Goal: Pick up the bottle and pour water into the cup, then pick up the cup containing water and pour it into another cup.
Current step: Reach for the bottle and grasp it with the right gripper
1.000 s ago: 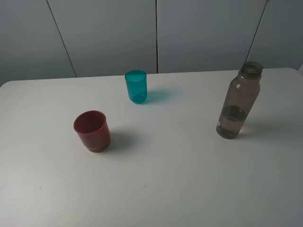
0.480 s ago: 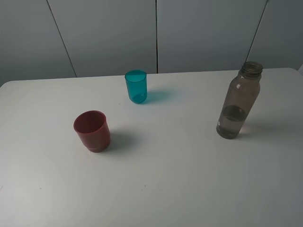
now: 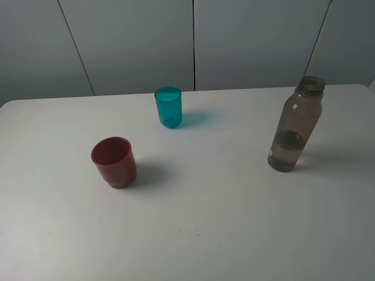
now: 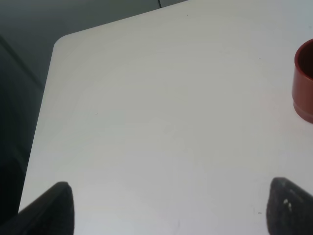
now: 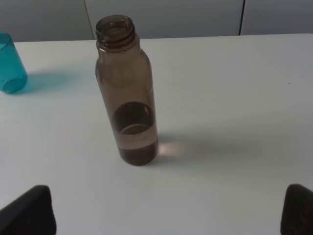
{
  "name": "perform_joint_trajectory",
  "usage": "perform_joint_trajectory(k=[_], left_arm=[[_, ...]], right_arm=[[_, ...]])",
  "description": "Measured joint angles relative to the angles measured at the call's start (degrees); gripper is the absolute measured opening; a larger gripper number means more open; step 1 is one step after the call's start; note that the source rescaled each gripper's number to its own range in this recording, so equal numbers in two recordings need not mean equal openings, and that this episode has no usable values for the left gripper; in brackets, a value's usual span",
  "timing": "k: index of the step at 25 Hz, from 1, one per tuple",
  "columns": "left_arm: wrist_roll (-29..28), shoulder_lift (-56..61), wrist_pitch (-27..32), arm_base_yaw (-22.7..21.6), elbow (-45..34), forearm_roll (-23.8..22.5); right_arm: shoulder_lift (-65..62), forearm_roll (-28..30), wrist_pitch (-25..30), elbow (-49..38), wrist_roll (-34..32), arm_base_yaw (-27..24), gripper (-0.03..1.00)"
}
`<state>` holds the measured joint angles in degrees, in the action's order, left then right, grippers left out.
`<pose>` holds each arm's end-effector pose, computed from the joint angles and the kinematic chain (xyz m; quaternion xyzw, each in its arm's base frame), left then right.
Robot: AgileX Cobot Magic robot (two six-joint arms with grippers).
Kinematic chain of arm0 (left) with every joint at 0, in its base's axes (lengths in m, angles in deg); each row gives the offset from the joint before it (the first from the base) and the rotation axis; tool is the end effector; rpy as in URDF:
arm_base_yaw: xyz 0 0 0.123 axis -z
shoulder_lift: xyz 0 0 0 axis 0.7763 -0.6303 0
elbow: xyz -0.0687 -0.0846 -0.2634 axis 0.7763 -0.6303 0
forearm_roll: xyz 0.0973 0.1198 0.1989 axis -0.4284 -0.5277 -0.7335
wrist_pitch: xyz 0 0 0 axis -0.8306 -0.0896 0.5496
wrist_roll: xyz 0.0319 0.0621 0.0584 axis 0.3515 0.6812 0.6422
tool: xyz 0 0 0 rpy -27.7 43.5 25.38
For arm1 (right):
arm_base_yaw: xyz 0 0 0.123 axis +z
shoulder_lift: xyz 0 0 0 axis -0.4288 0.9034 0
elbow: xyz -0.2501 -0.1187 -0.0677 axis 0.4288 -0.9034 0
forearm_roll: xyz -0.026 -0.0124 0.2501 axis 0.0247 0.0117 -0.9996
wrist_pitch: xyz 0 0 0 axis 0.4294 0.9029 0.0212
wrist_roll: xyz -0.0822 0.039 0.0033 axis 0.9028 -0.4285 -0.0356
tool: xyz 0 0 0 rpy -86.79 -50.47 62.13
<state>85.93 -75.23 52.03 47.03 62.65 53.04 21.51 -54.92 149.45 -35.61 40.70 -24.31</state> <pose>-0.0088 0.0007 0.2781 0.0754 0.8564 0.0875 0.5032 -0.0079 0.0055 0.2788 -0.0102 0.8567 0.0404 0.5141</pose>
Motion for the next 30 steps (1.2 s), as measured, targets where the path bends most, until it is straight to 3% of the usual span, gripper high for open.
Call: perform_joint_trajectory(k=[11, 18, 25, 30], left_arm=[[0.0, 0.0, 0.0, 0.0, 0.0, 0.0], [0.0, 0.0, 0.0, 0.0, 0.0, 0.0], [0.0, 0.0, 0.0, 0.0, 0.0, 0.0], [0.0, 0.0, 0.0, 0.0, 0.0, 0.0]], right_arm=[[0.8, 0.0, -0.7, 0.1, 0.0, 0.0, 1.0], [16.6, -1.1, -12.0, 6.7, -0.4, 0.0, 1.0], [32.7, -5.9, -21.0, 5.9, 4.0, 0.2, 1.0], [37.2, -6.1, -30.0, 0.7, 4.9, 7.7, 1.0]])
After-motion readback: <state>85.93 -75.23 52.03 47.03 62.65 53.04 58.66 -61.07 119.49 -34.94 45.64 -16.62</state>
